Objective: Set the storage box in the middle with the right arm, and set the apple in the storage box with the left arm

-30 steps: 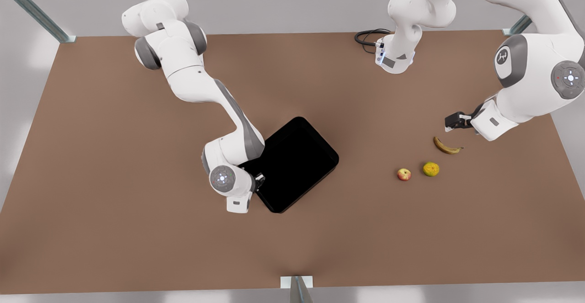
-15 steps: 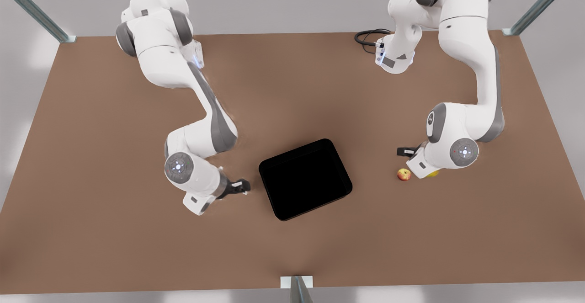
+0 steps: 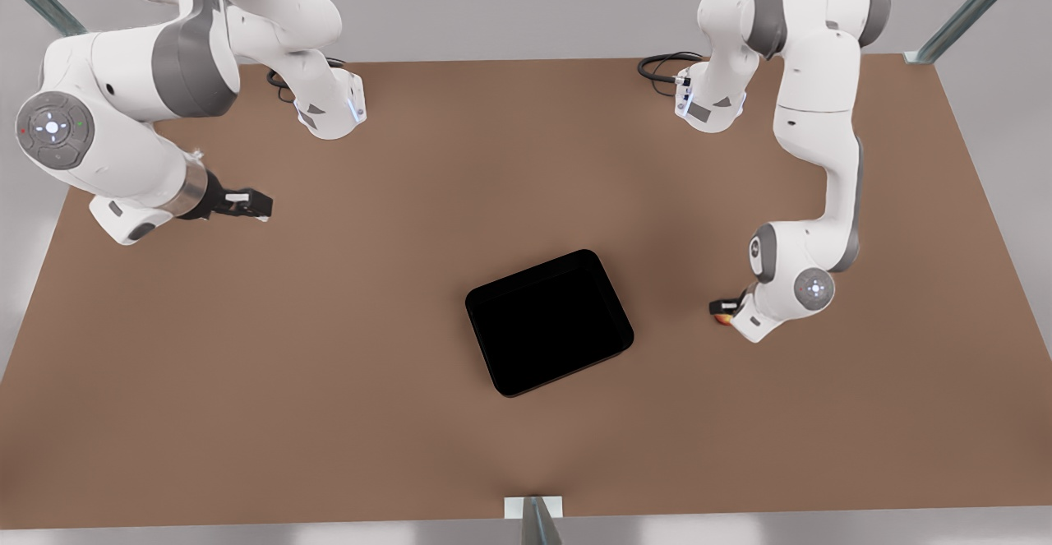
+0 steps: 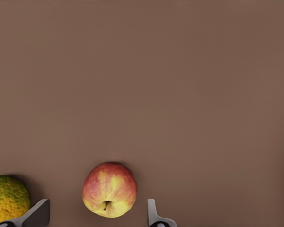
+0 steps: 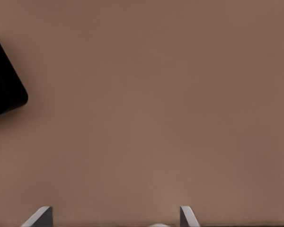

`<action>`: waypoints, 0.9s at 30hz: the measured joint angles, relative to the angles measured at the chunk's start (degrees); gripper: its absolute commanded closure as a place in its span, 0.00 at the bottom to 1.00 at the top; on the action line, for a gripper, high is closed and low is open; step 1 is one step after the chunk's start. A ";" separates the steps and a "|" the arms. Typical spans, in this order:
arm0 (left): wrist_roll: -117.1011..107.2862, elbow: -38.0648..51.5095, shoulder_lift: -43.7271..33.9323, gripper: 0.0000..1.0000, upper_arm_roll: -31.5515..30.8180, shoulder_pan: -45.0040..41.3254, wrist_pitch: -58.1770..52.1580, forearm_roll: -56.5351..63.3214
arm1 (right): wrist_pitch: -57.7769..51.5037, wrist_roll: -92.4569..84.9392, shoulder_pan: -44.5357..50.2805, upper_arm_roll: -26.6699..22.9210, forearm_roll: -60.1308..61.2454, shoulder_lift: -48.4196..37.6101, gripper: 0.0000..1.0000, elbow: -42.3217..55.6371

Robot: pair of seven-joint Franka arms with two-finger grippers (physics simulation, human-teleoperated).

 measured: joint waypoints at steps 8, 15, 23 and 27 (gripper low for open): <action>0.51 -0.04 3.10 0.00 -0.01 -0.17 4.45 -0.63 | -0.70 0.46 -2.27 0.03 -1.65 1.06 0.00 0.17; 0.45 -0.04 2.84 0.31 0.00 -0.75 3.69 -0.60 | -1.04 0.70 -2.25 0.03 -1.71 1.22 0.00 0.19; -0.13 0.08 2.94 0.36 0.00 -0.85 3.13 -0.55 | -1.20 0.84 -2.25 0.03 -1.28 1.31 0.00 0.12; -0.81 0.51 1.77 0.36 0.01 -1.25 2.38 -0.51 | -1.22 0.88 -2.25 0.00 -1.12 1.31 0.00 0.11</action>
